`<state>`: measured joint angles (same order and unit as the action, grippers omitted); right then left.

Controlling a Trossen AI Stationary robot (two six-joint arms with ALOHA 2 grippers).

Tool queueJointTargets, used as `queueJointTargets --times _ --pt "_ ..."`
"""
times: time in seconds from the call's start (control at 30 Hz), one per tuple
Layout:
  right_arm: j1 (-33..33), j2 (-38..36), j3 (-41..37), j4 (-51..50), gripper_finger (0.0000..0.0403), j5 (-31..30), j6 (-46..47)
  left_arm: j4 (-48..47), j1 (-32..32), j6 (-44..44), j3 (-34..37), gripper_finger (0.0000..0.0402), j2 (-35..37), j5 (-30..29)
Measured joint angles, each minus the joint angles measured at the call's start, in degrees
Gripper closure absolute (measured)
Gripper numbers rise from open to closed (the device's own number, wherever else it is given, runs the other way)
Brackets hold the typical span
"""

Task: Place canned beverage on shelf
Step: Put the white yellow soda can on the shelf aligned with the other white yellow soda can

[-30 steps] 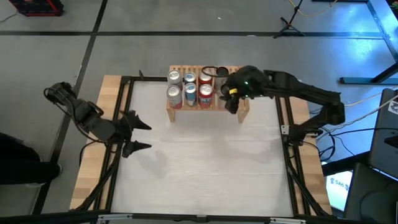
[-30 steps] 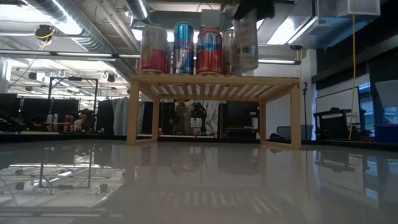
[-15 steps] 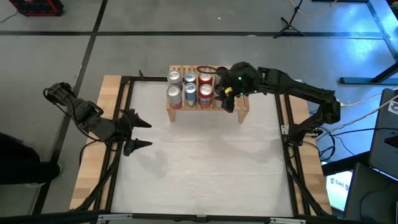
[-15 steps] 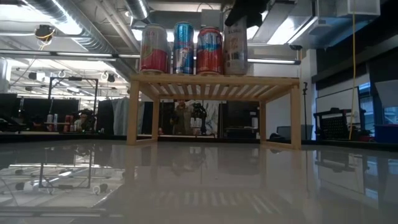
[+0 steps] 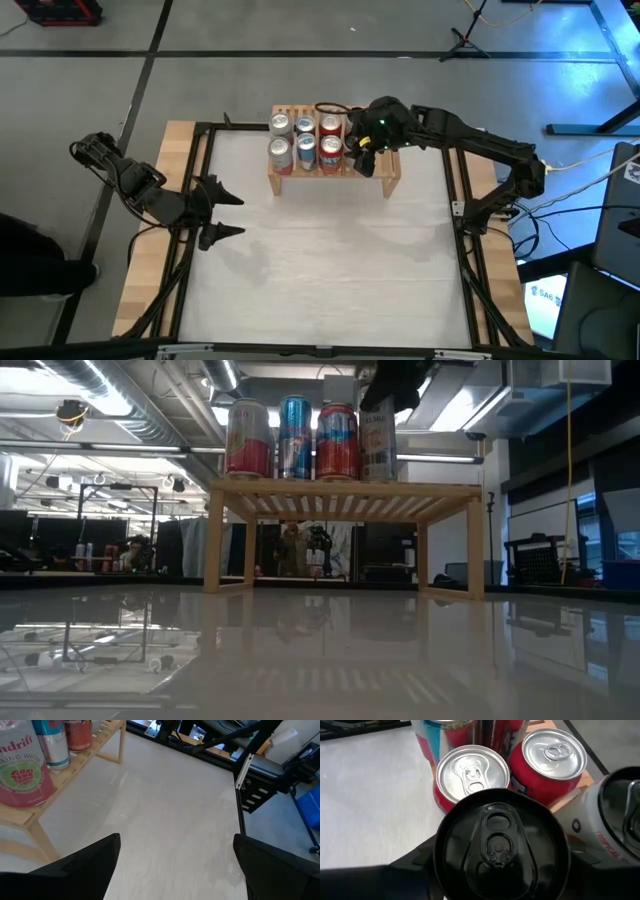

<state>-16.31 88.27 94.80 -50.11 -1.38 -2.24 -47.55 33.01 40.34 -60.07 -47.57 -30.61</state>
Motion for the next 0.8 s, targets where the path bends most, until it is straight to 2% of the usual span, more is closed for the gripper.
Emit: queueJointTargets --times 0.17,0.8 --pt "0.04 0.09 0.0 0.42 0.0133 -1.02 -0.24 0.0 0.0 0.01 0.0 0.0017 0.0 0.0" --pt "0.13 0.07 -0.02 0.35 0.0121 -1.36 0.27 0.2 0.02 0.24 0.0 0.0017 0.0 1.57"
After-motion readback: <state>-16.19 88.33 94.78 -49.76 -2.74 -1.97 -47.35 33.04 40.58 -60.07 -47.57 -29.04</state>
